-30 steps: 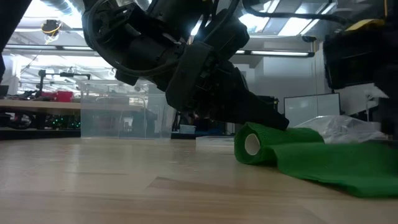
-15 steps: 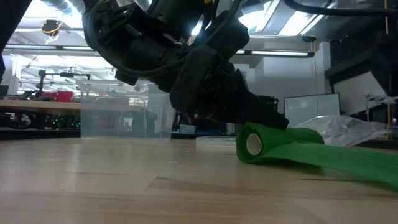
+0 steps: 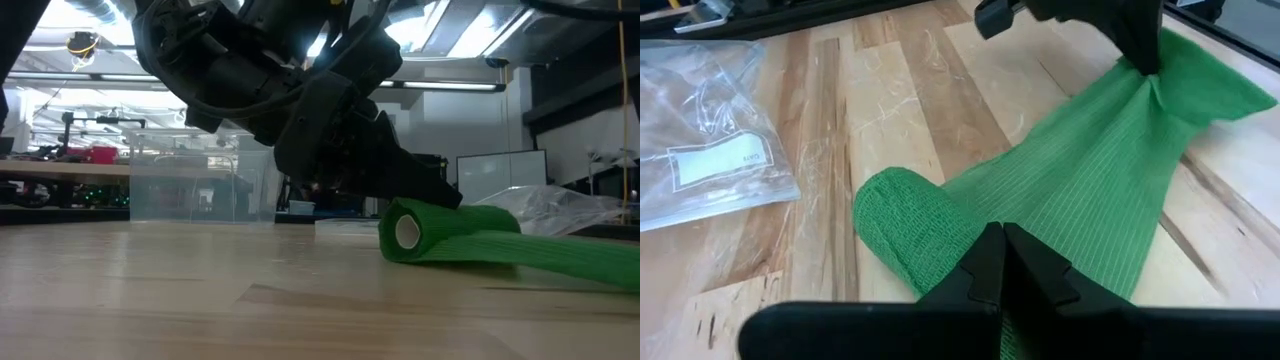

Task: Roll bandage
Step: Roll the green bandage

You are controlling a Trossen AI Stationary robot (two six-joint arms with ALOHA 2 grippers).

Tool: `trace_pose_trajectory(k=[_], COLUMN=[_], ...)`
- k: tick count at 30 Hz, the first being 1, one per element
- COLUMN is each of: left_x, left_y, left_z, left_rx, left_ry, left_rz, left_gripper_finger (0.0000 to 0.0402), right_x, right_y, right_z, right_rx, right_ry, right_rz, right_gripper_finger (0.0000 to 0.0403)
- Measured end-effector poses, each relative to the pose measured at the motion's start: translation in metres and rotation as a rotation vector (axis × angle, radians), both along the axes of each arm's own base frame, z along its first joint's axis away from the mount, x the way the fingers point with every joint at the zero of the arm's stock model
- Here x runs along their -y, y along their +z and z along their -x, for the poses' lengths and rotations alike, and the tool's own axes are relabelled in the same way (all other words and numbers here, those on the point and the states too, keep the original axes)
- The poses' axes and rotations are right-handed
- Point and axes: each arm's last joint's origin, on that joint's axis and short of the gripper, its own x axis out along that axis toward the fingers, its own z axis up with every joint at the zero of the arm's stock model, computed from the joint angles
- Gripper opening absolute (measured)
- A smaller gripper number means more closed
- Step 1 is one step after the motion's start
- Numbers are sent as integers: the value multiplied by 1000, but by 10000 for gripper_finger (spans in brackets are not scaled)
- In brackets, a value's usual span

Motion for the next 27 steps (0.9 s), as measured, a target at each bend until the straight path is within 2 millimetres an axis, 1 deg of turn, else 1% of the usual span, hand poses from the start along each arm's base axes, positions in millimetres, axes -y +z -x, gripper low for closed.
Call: trace_pose_trajectory(k=[4,11,23,27], left_x=[0,0,10,16], left_y=[0,0,4,9], left_z=[0,0,0,-1], left_rx=[3,13,78,143], left_ry=[-1,-1,-33,-61], left_rz=[-14,-13,-6,-21], left_gripper_finger=[0,0,0,0], right_x=[-3,-4,2,2], right_y=[0,0,-1,-1], right_z=[3,5,-1,-2], right_rx=[-1,-14,116,123], right_ry=[-37,-33,-103,-108], right_rz=[5,-4,107,113], right_gripper_finger=[4,4,5,5])
